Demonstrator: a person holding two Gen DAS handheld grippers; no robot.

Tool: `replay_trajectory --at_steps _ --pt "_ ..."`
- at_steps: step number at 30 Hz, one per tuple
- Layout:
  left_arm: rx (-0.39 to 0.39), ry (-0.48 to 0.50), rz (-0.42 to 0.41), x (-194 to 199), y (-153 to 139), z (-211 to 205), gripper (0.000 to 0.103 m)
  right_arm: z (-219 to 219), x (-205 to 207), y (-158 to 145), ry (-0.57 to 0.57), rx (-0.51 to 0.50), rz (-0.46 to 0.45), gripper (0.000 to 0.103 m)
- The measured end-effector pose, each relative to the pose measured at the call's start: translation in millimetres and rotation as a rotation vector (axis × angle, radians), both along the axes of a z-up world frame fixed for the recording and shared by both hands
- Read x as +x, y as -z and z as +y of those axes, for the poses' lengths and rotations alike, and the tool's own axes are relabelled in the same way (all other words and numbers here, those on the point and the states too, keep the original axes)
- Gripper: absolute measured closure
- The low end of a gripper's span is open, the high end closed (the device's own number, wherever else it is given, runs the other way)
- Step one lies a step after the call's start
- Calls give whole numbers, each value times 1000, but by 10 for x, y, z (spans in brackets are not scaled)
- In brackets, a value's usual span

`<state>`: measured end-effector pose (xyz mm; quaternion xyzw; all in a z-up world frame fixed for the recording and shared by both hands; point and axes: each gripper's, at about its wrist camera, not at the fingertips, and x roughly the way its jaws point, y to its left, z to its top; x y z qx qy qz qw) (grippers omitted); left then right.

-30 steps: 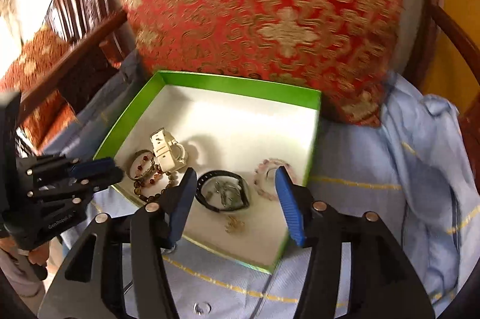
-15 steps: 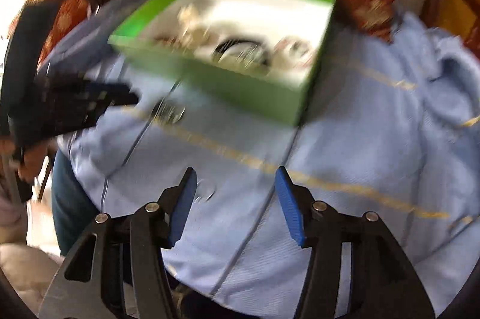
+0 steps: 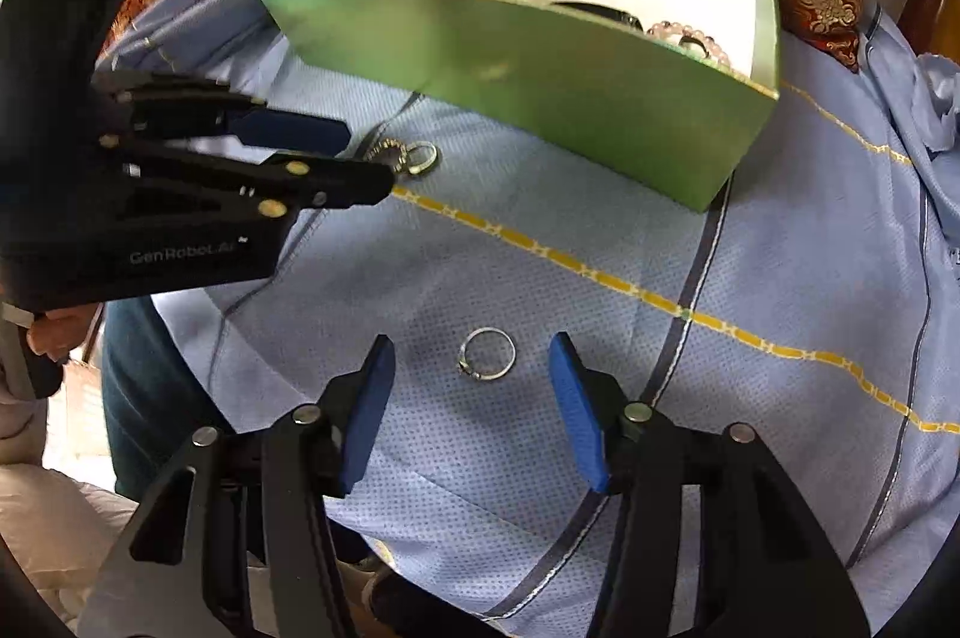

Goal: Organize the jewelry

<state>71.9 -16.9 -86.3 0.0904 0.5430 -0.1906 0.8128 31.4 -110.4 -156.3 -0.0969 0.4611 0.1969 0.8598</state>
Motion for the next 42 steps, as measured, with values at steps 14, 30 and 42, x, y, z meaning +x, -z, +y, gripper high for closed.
replay_trajectory --at_steps 14,30,42 --pt "35 -88 6 -21 116 350 91 -167 41 -12 63 -7 -43 82" --pt "15 -29 -29 -114 -21 146 78 -291 79 -222 84 2 -76 59" --pt "-13 -41 15 -46 133 138 83 -455 -19 -43 89 35 -35 59"
